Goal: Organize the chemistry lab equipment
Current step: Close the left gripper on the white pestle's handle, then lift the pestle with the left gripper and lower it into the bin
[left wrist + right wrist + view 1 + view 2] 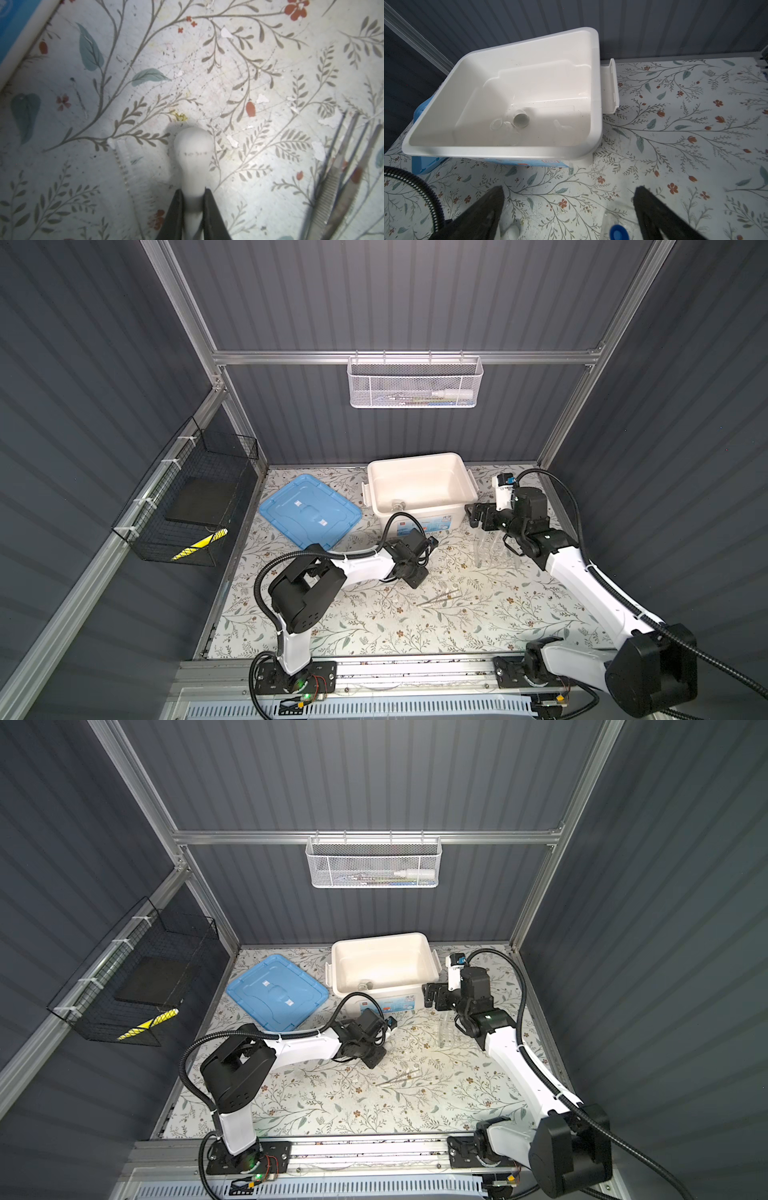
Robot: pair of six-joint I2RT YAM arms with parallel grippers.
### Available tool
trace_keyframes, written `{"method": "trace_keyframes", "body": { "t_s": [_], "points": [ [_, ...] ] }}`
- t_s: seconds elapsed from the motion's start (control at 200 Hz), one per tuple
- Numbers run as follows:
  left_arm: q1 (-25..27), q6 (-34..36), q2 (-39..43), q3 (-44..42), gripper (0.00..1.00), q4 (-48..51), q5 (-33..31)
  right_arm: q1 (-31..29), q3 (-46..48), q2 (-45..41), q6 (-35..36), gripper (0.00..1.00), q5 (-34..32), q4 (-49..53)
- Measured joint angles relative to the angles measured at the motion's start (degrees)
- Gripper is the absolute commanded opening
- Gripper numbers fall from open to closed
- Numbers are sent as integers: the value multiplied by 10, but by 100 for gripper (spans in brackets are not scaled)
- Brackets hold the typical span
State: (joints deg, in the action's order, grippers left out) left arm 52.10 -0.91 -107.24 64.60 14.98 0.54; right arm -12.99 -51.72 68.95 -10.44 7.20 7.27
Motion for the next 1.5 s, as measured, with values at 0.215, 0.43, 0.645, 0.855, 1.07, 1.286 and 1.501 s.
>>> {"method": "trace_keyframes", "body": {
  "t_s": [0.215, 0.43, 0.645, 0.855, 1.07, 1.286, 1.501],
  "points": [
    [0, 3, 45, 1, 8, 10, 15, 0, 2, 0, -1, 99, 0, -1],
    [0, 42, 125, 55, 8, 40, 16, 2, 19, -2, -7, 99, 0, -6],
    [-9, 125, 143, 160, 8, 78, 6, 3, 22, -3, -11, 99, 1, -12],
    [-84, 200, 105, 268, 9, 109, 55, 3, 22, -7, -11, 99, 1, -15],
    [-136, 272, 9, 385, 11, 150, 107, 6, 22, -8, -11, 99, 3, -18],
    [-153, 323, -103, 506, 12, 203, 164, 9, 26, -7, -11, 99, 5, -27],
    [-175, 352, -202, 595, 12, 245, 192, 10, 29, 3, -12, 99, 8, -33]
  ]
}}
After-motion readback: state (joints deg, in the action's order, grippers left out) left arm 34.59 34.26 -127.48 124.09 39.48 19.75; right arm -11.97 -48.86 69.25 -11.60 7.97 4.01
